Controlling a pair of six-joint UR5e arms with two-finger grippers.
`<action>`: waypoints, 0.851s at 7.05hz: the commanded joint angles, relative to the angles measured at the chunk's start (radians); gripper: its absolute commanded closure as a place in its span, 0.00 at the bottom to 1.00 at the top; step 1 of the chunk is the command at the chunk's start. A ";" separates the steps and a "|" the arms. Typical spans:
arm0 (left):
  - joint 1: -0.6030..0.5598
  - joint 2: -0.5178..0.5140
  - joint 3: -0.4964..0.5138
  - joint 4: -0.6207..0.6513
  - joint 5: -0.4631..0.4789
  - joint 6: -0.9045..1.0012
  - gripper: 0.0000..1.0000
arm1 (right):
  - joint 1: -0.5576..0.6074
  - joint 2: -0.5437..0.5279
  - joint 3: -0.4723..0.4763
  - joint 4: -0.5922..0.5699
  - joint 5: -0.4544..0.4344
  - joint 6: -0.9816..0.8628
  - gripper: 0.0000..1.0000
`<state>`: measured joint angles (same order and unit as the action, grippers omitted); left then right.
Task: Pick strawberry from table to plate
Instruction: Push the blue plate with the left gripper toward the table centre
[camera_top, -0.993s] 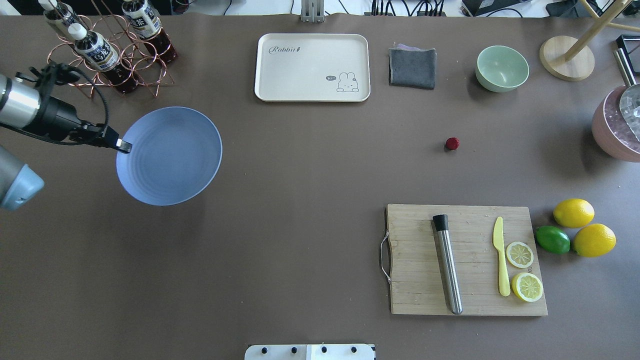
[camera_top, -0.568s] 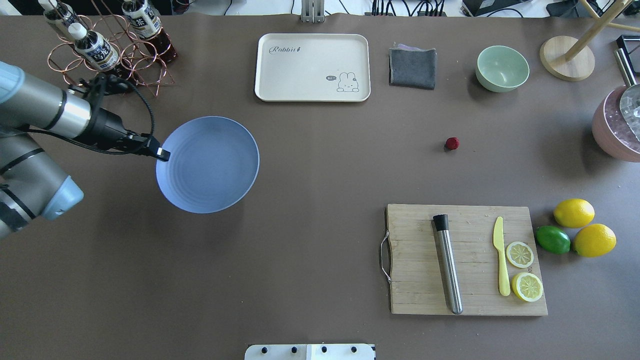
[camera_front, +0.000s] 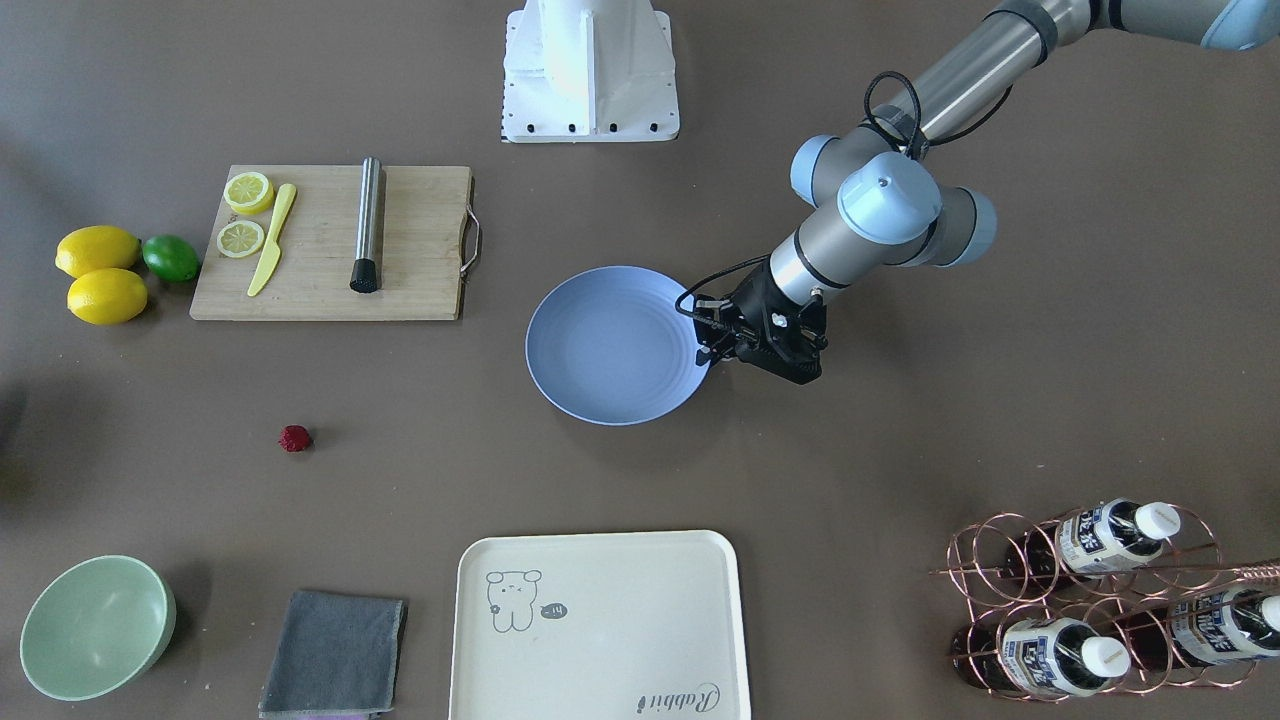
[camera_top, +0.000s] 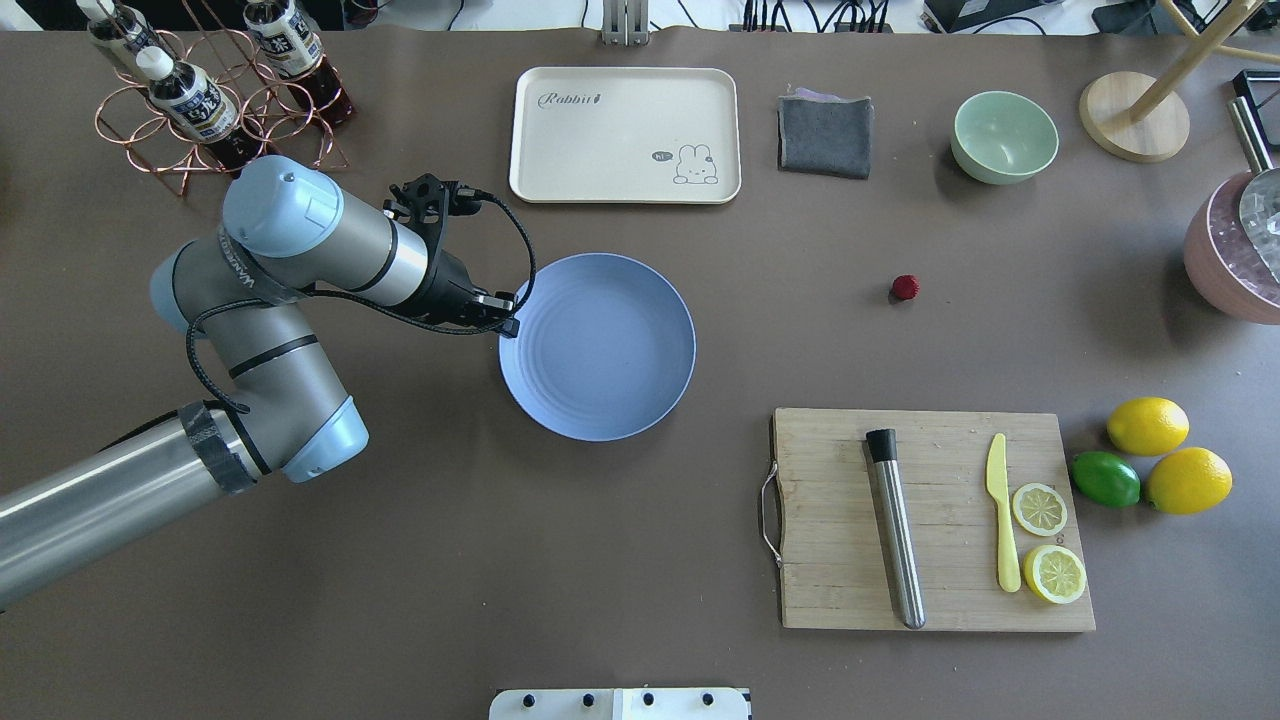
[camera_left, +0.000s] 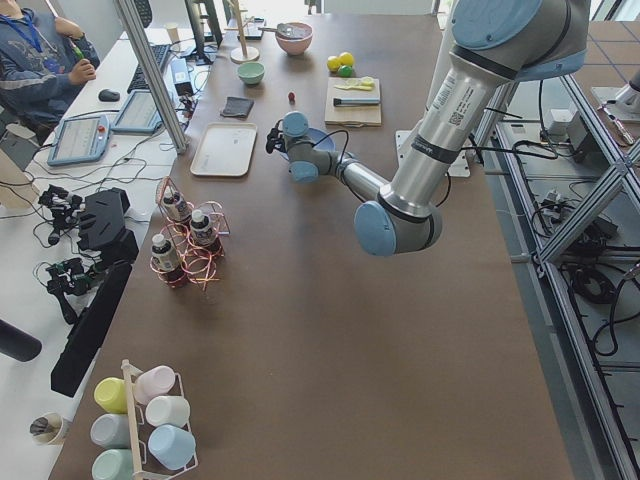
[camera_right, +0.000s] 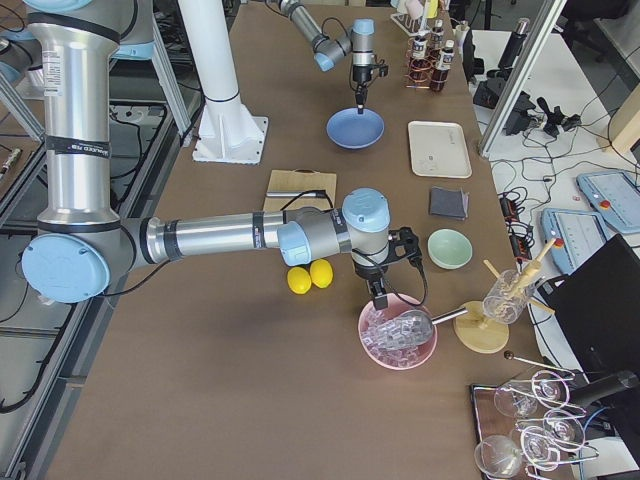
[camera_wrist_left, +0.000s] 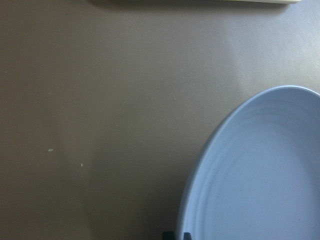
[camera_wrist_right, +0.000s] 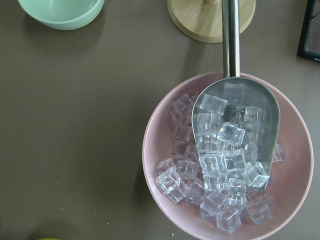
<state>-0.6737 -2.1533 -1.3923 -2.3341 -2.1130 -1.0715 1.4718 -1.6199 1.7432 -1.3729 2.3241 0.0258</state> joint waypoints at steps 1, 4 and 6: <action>0.038 -0.028 0.030 0.005 0.066 0.002 0.97 | -0.020 0.000 -0.005 0.002 -0.002 0.000 0.00; 0.021 -0.017 -0.031 0.027 0.097 -0.001 0.02 | -0.124 0.079 0.004 0.005 -0.017 0.221 0.01; -0.102 0.068 -0.214 0.254 0.000 0.024 0.02 | -0.282 0.170 0.006 0.005 -0.107 0.497 0.01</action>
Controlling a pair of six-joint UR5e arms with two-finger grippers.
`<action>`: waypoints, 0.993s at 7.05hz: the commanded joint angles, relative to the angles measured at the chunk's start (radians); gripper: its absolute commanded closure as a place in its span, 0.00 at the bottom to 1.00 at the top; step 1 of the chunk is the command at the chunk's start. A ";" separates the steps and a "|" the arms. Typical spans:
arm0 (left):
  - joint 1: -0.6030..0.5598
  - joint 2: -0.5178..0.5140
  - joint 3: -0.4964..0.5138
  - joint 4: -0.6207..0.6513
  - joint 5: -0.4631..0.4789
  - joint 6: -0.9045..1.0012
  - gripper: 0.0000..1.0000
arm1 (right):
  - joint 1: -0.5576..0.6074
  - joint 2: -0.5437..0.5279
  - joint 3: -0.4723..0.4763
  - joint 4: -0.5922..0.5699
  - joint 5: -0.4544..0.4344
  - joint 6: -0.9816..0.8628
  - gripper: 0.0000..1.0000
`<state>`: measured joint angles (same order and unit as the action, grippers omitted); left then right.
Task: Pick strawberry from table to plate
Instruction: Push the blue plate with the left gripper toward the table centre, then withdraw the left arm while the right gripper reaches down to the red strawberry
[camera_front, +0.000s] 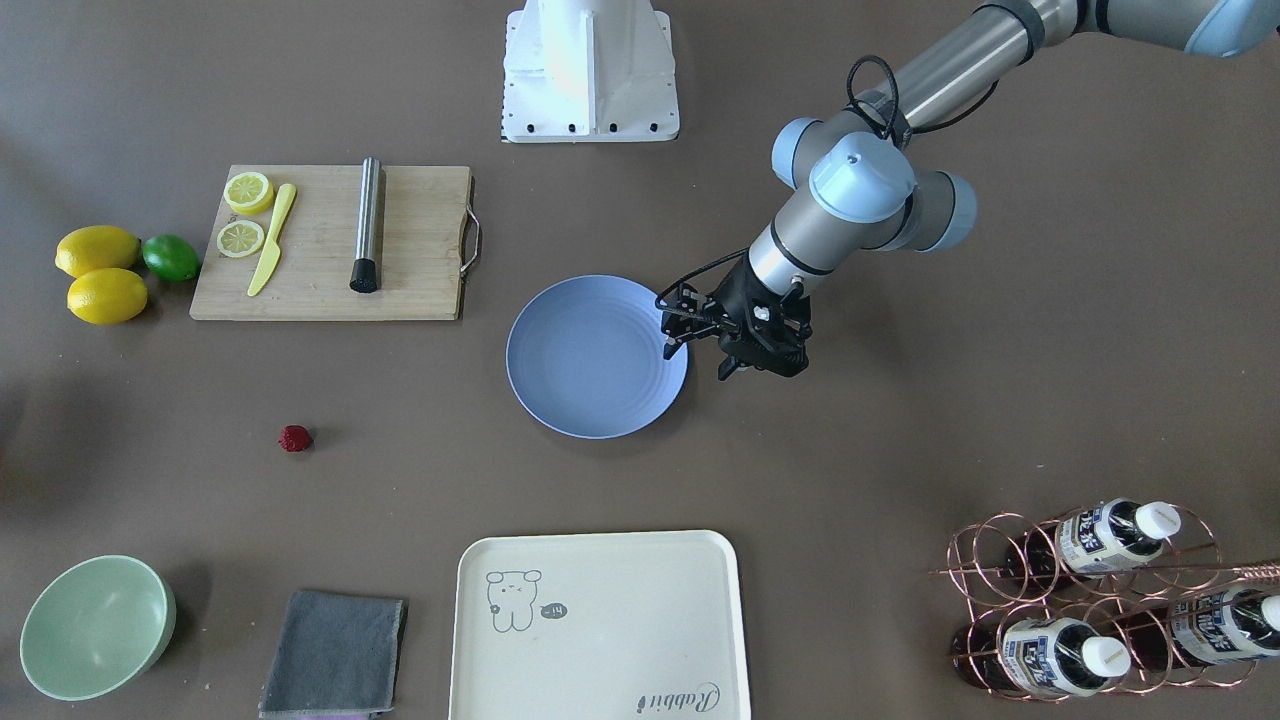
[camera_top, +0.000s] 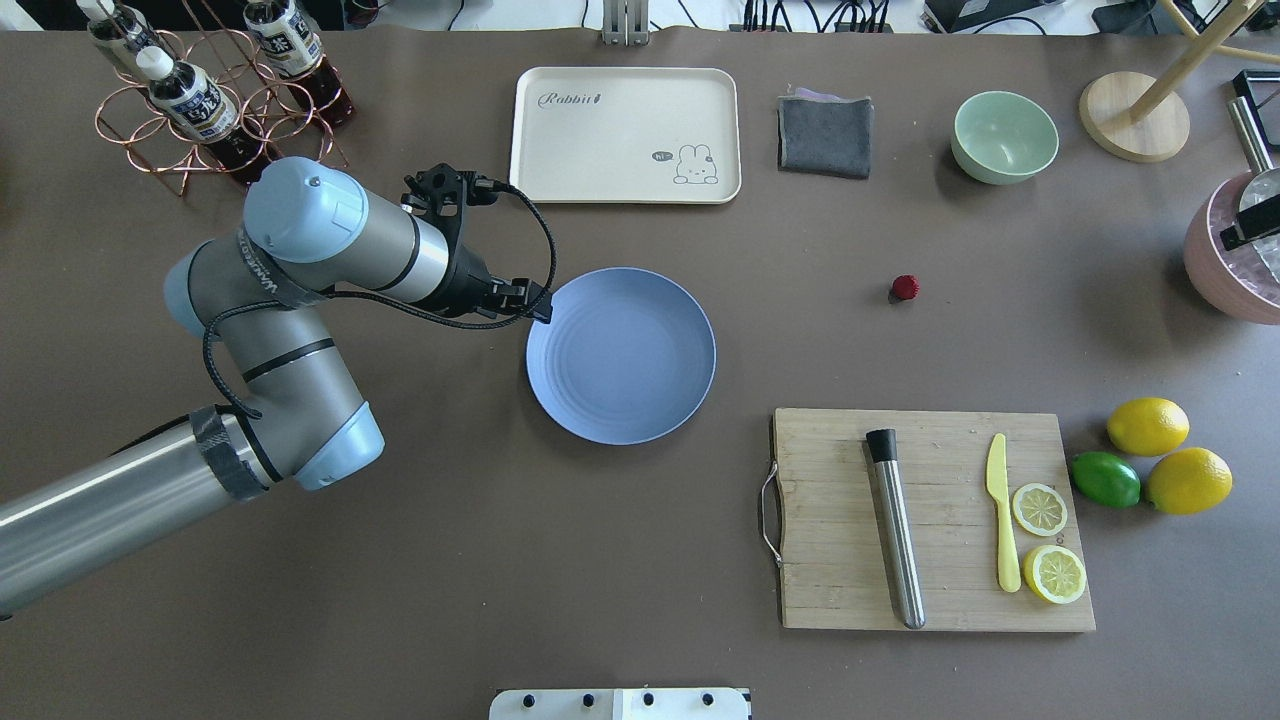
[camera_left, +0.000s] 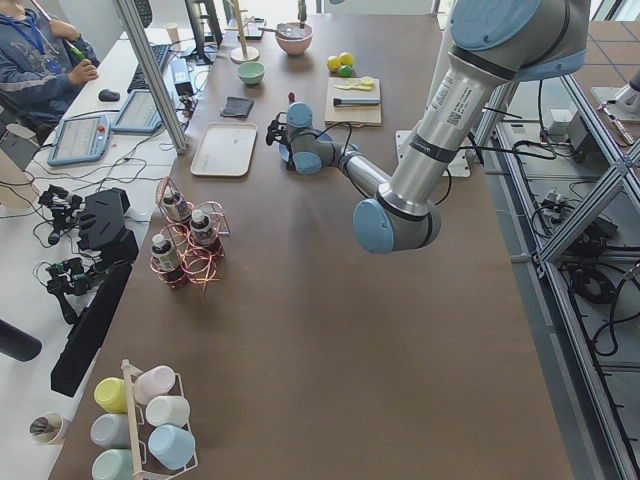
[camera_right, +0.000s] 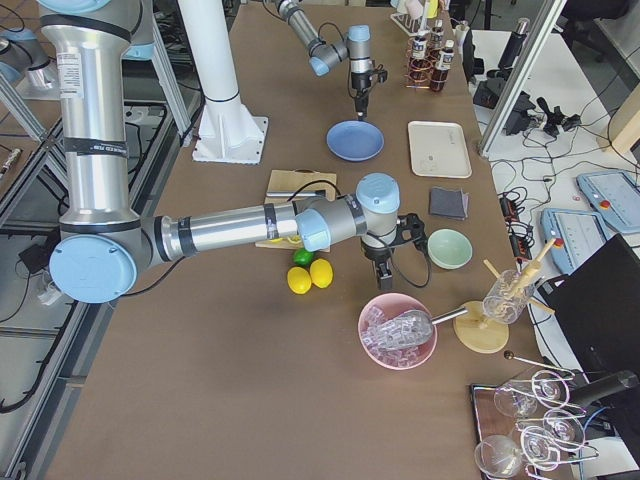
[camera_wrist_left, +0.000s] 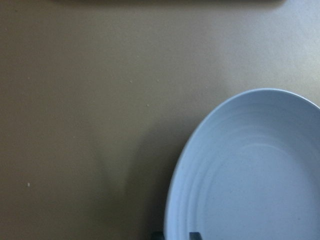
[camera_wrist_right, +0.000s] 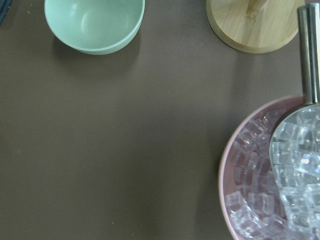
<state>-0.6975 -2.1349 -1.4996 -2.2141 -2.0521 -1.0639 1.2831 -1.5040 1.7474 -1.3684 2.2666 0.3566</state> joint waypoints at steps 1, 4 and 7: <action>-0.155 0.091 -0.195 0.262 -0.118 0.124 0.02 | -0.169 0.091 0.000 0.002 -0.096 0.273 0.01; -0.446 0.177 -0.404 0.777 -0.254 0.622 0.02 | -0.316 0.186 -0.017 0.000 -0.198 0.486 0.01; -0.699 0.436 -0.364 0.805 -0.460 0.925 0.02 | -0.382 0.264 -0.060 0.000 -0.228 0.551 0.01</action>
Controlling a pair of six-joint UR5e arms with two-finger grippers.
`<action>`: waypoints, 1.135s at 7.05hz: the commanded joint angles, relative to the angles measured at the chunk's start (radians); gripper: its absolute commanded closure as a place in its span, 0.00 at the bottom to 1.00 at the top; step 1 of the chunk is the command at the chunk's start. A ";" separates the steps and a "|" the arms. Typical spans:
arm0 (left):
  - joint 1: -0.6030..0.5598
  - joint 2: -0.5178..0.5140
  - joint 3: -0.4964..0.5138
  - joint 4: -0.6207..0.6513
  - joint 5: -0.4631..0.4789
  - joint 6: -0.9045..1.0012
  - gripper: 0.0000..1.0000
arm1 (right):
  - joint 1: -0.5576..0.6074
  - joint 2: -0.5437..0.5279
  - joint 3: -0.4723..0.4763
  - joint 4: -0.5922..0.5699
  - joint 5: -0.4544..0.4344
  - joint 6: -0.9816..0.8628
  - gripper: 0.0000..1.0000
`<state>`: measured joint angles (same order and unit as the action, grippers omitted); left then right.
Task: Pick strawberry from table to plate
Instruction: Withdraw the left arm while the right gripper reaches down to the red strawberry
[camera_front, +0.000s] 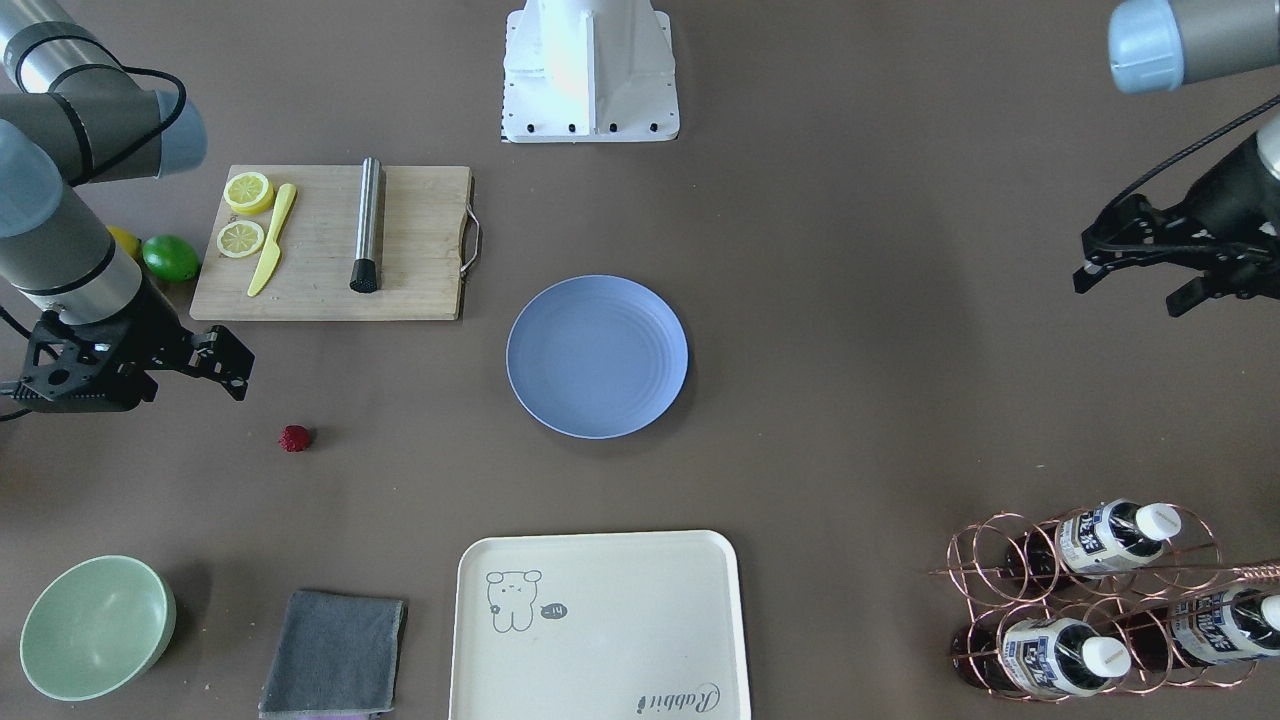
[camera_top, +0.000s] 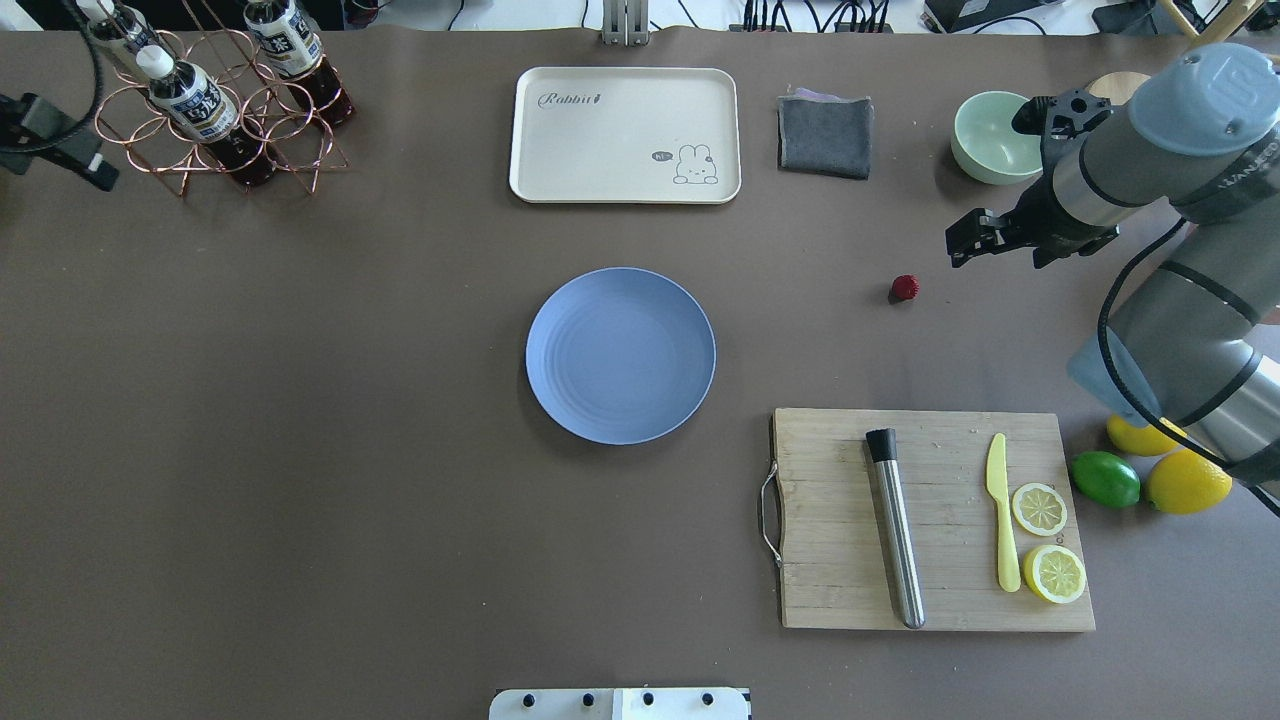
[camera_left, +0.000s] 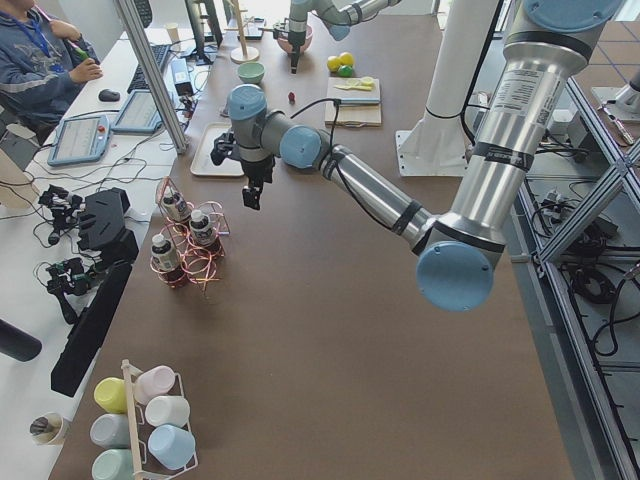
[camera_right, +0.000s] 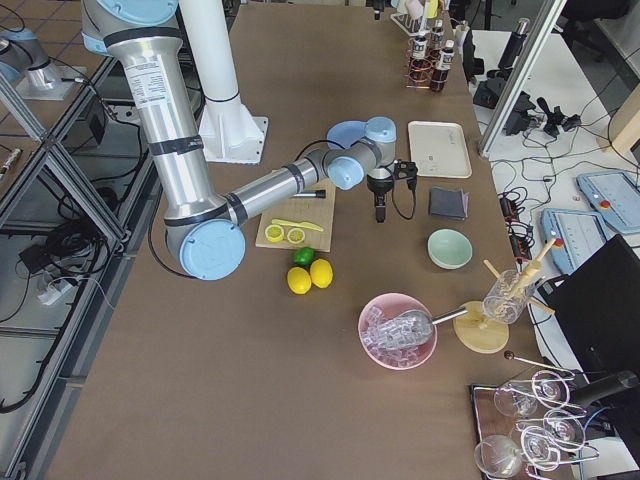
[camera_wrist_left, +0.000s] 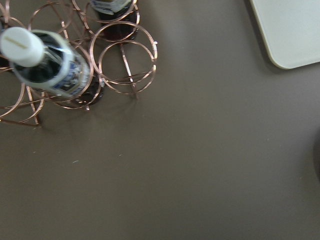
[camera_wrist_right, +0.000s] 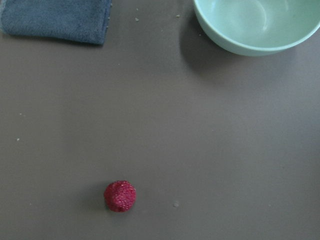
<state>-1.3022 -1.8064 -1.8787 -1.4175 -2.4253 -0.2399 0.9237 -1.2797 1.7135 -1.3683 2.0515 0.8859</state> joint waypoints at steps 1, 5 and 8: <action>-0.151 0.202 0.048 -0.082 -0.087 0.237 0.02 | -0.043 0.086 -0.091 0.029 -0.040 0.028 0.01; -0.215 0.228 0.151 -0.084 -0.020 0.286 0.02 | -0.095 0.106 -0.245 0.224 -0.097 0.071 0.02; -0.215 0.229 0.150 -0.083 -0.021 0.284 0.02 | -0.126 0.108 -0.246 0.224 -0.122 0.113 0.13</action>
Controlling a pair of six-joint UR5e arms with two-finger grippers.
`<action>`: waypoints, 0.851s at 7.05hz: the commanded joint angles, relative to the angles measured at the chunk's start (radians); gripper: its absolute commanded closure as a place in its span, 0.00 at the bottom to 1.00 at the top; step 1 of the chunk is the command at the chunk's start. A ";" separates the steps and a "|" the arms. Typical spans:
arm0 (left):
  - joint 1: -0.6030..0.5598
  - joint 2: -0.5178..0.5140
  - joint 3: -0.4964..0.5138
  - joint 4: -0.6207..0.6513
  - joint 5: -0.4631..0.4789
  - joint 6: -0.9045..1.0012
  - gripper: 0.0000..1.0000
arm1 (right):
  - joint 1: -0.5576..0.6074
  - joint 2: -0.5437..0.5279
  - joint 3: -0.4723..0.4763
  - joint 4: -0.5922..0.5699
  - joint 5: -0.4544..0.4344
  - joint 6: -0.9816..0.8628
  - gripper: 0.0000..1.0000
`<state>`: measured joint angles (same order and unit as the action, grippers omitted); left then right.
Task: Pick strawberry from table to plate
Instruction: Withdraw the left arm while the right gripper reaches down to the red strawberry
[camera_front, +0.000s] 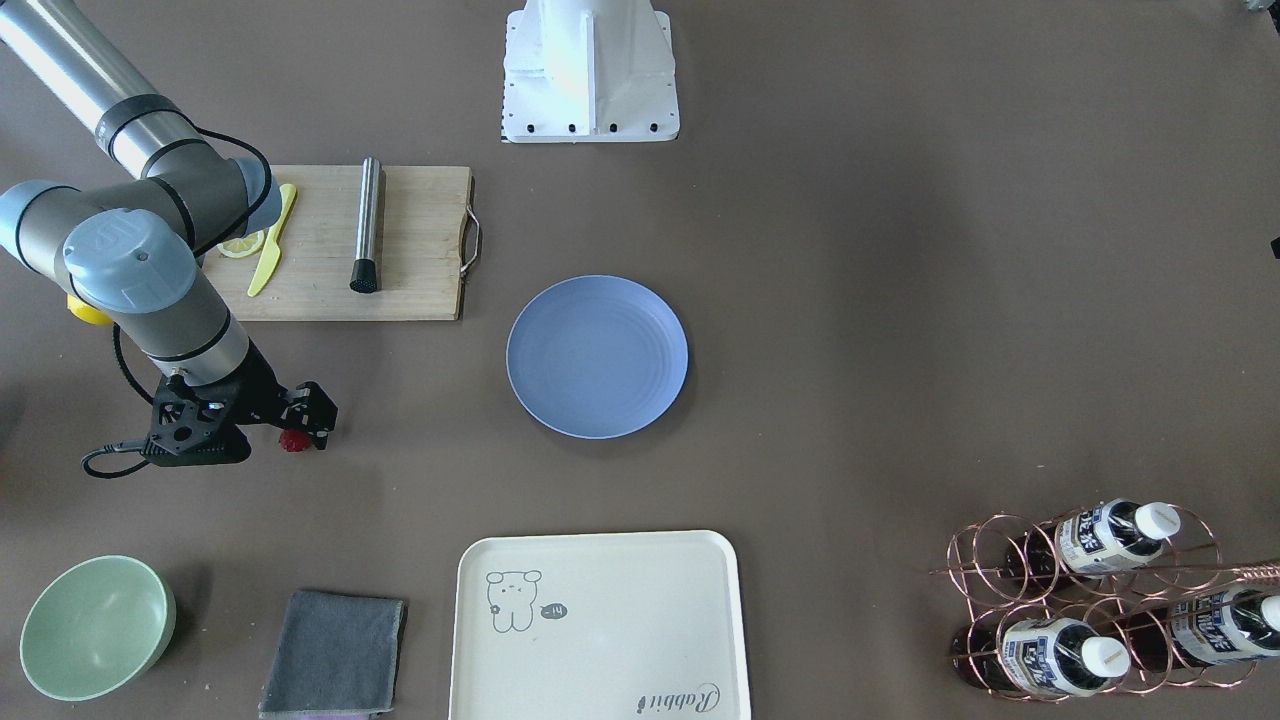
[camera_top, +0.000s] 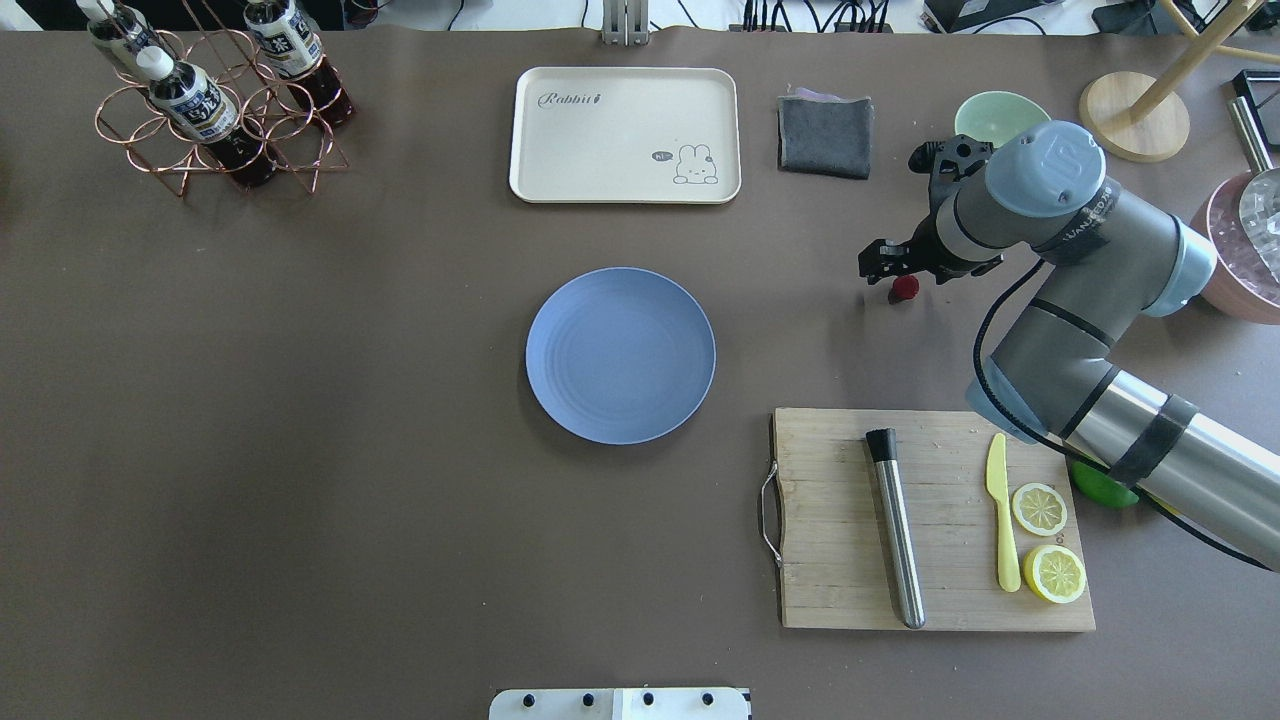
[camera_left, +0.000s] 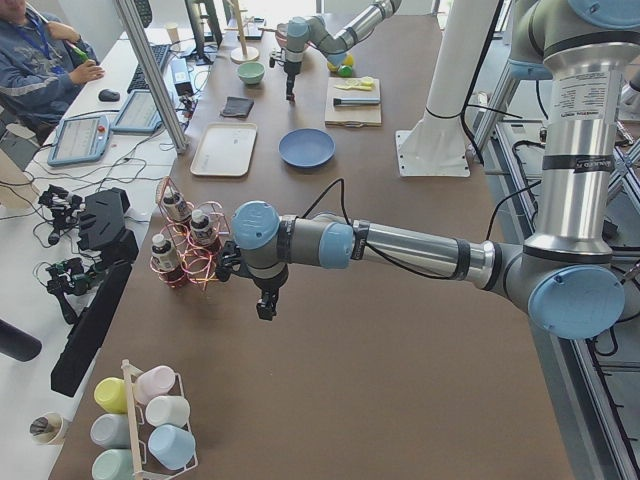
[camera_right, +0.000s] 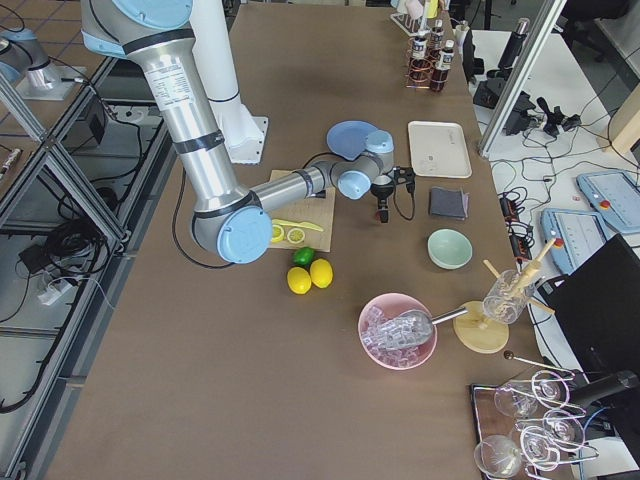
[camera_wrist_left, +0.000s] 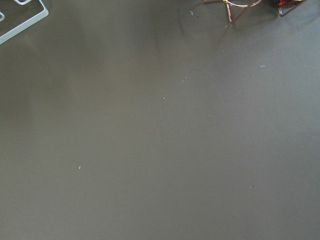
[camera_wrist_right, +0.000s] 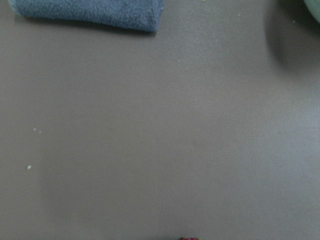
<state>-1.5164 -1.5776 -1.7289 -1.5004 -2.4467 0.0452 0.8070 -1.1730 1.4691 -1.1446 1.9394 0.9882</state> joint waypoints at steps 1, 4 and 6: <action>-0.001 0.001 -0.001 0.000 -0.001 -0.001 0.02 | -0.011 -0.001 -0.001 0.000 -0.011 0.012 0.23; -0.001 -0.001 -0.005 0.000 -0.003 -0.002 0.02 | -0.009 -0.010 0.008 0.002 -0.008 0.013 1.00; -0.001 -0.001 -0.005 0.000 -0.005 -0.004 0.02 | -0.012 0.056 0.031 -0.023 0.004 0.117 1.00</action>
<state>-1.5179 -1.5783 -1.7333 -1.5002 -2.4507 0.0427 0.7957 -1.1596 1.4862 -1.1492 1.9369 1.0454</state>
